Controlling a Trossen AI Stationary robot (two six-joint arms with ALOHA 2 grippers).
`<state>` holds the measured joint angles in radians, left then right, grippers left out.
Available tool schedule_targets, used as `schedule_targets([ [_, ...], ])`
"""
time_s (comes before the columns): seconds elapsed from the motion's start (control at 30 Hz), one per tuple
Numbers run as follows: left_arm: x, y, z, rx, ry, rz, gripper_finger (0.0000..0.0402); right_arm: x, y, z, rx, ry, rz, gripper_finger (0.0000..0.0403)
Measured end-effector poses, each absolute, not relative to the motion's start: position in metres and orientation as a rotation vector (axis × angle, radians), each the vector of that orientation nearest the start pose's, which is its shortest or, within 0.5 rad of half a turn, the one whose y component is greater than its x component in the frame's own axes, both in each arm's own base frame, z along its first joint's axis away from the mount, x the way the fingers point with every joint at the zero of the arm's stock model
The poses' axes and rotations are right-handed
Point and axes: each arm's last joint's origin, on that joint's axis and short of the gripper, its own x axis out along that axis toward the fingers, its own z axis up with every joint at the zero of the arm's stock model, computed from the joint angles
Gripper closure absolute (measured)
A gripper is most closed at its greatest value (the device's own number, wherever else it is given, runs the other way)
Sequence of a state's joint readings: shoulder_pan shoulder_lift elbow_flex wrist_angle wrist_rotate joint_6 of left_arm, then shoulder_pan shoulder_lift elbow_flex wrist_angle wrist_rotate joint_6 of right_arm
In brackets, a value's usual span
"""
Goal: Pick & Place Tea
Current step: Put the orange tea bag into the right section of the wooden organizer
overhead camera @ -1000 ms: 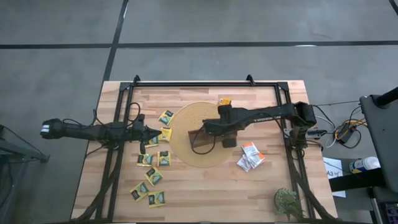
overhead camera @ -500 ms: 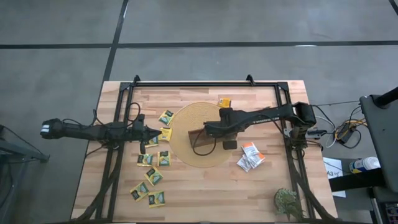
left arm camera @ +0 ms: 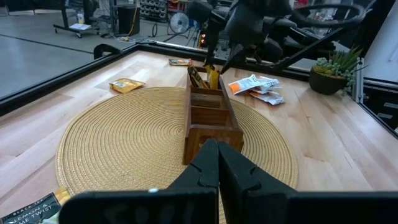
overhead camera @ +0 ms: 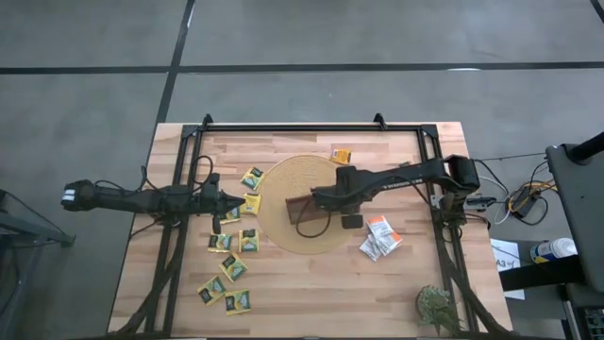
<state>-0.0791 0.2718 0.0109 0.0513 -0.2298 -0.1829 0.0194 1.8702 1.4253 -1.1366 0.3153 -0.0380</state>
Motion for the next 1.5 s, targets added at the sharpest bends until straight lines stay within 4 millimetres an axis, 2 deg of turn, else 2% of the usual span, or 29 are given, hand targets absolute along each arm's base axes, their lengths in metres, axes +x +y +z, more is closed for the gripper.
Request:
schedule_targets([
  [0.1,0.112,-0.002,0.149,-0.150,0.193,0.169,0.0402,0.340,-0.004,0.203,-0.279,1.593,-0.216,0.0280],
  [0.27,0.112,-0.002,0.149,-0.150,0.193,0.169,0.0402,0.338,-0.005,0.198,-0.266,1.606,-0.230,0.0365],
  [0.33,0.112,-0.002,0.149,-0.150,0.193,0.169,0.0402,0.337,-0.005,0.198,-0.266,1.609,-0.228,0.0386],
  [0.63,0.112,-0.002,0.149,-0.150,0.193,0.169,0.0402,0.335,-0.006,0.203,-0.216,1.601,-0.182,0.0394],
  [1.13,0.112,-0.002,0.149,-0.150,0.193,0.169,0.0402,0.335,-0.040,0.205,-0.197,1.585,-0.288,0.0394],
  [1.37,0.112,-0.002,0.149,-0.150,0.193,0.169,0.0402,0.335,-0.039,0.205,-0.171,1.588,-0.232,0.0394],
  [1.5,0.112,-0.002,0.149,-0.150,0.193,0.169,0.0402,0.335,-0.039,0.205,-0.154,1.584,-0.244,0.0376],
])
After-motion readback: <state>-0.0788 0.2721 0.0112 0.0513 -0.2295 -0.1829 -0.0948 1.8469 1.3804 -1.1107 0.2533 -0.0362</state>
